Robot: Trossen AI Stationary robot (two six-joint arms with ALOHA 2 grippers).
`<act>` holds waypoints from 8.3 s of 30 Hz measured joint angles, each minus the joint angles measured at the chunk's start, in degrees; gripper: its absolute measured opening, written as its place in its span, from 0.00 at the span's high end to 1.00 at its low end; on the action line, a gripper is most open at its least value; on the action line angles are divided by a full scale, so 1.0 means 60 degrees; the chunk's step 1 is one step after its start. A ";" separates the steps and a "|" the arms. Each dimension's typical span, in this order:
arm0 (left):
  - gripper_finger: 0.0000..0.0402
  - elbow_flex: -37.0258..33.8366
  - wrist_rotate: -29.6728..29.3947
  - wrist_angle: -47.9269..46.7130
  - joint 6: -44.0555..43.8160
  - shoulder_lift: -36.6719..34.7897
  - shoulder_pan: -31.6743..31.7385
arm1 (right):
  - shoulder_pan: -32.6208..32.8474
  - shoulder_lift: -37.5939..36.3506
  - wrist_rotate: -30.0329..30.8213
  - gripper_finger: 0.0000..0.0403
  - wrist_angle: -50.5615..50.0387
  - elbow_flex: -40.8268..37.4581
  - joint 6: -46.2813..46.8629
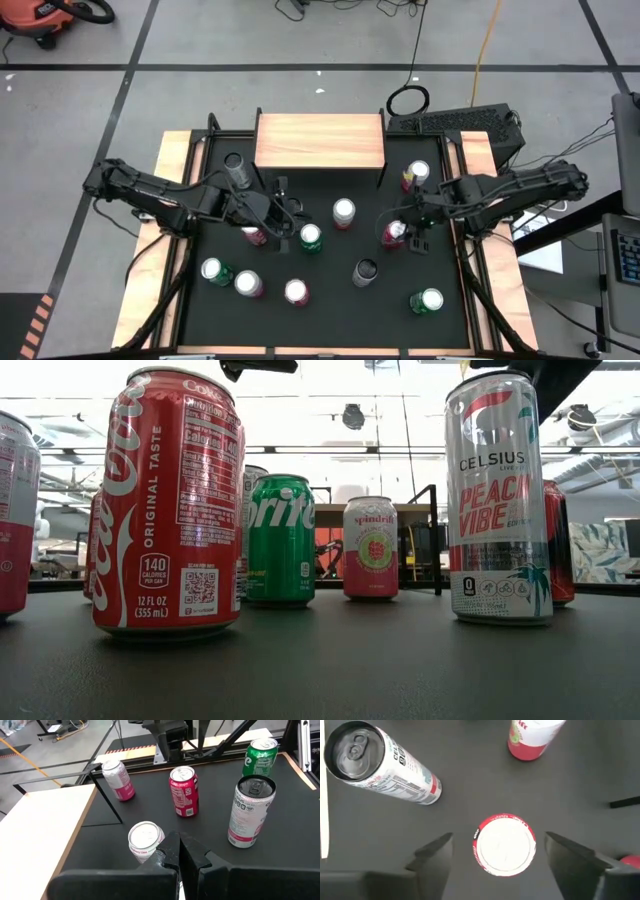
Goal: Place canned beverage on shelf
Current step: Put the top right red soda can on the shelf
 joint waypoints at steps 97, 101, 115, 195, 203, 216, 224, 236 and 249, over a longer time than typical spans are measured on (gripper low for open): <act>1.00 0.0000 0.0011 0.0057 0.0068 -0.0007 0.0000 | -0.0372 0.0929 -0.0213 0.31 -0.0403 -0.0016 0.0116; 1.00 -0.0004 0.0002 0.0303 0.0072 -0.0005 0.0004 | -0.0372 0.0501 -0.0125 0.31 0.0065 -0.0015 0.0652; 0.80 -0.0004 -0.0252 0.1158 0.0068 -0.0004 0.0004 | -0.0372 0.0319 0.0043 0.31 0.0816 -0.0015 0.1275; 0.28 0.0018 -0.1744 0.5186 0.1753 0.2404 0.0096 | -0.0583 0.0538 0.1329 0.21 0.7975 0.0000 -0.0771; 0.27 -0.0004 -0.1425 0.5132 0.1331 0.2283 -0.0109 | -0.0563 -0.0061 0.0777 0.11 0.7739 0.0013 -0.1891; 0.27 0.0000 0.1422 0.5766 -0.1218 0.1468 -0.0101 | -0.0096 -0.0744 -0.0467 0.10 0.8277 -0.1389 -0.3551; 0.27 0.0000 0.3552 0.6868 -0.2474 0.1453 -0.0098 | 0.0567 -0.0517 -0.0466 0.10 1.4791 -0.4241 -0.4297; 0.27 0.0004 0.4756 0.9606 -0.3190 0.2604 -0.0160 | 0.1469 0.0041 -0.1437 0.10 1.7594 -0.4146 -0.5764; 0.27 0.0007 0.5789 1.2303 -0.3269 0.4340 -0.0120 | 0.1596 0.0062 -0.1482 0.03 1.7063 -0.3509 -0.5606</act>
